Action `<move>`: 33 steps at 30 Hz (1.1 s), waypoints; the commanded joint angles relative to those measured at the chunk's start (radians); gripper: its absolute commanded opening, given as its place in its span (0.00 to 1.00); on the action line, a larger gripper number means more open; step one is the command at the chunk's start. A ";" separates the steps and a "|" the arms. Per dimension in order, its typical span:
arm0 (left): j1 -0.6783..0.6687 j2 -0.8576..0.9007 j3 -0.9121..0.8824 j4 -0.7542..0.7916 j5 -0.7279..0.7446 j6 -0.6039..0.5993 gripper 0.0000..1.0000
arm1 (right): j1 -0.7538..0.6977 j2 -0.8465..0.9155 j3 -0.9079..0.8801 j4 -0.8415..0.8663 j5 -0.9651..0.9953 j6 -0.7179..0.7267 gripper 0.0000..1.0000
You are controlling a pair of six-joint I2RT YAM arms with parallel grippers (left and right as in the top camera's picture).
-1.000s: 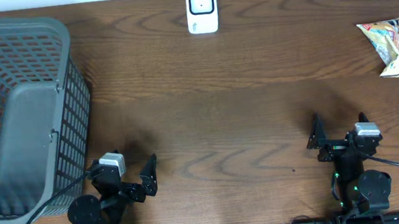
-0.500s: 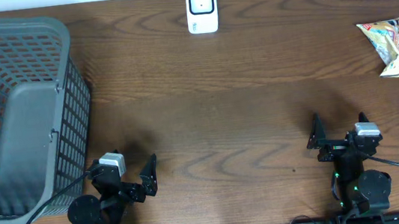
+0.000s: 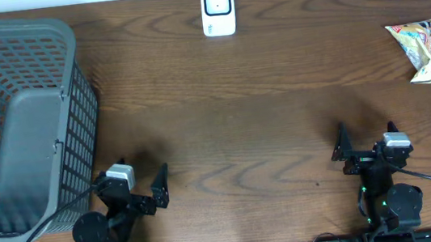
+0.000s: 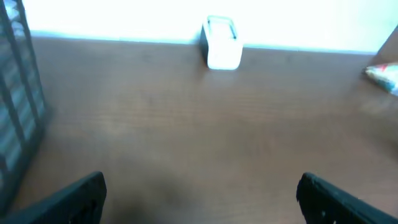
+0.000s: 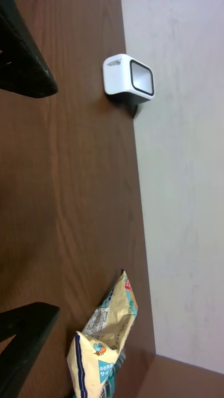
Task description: Scan the item barcode
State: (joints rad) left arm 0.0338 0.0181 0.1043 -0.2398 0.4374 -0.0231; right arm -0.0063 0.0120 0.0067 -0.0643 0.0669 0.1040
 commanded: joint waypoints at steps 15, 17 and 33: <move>-0.002 -0.016 -0.100 0.188 -0.199 0.182 0.98 | -0.002 -0.006 -0.001 -0.003 0.002 0.014 0.99; -0.002 -0.016 -0.100 0.188 -0.201 0.159 0.98 | -0.002 -0.006 -0.001 -0.003 0.002 0.015 0.99; -0.002 -0.016 -0.100 0.182 -0.267 0.056 0.98 | -0.002 -0.006 -0.001 -0.003 0.002 0.015 0.99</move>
State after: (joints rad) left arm 0.0326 0.0109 0.0338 -0.0418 0.1875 0.0525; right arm -0.0063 0.0120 0.0067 -0.0643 0.0669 0.1036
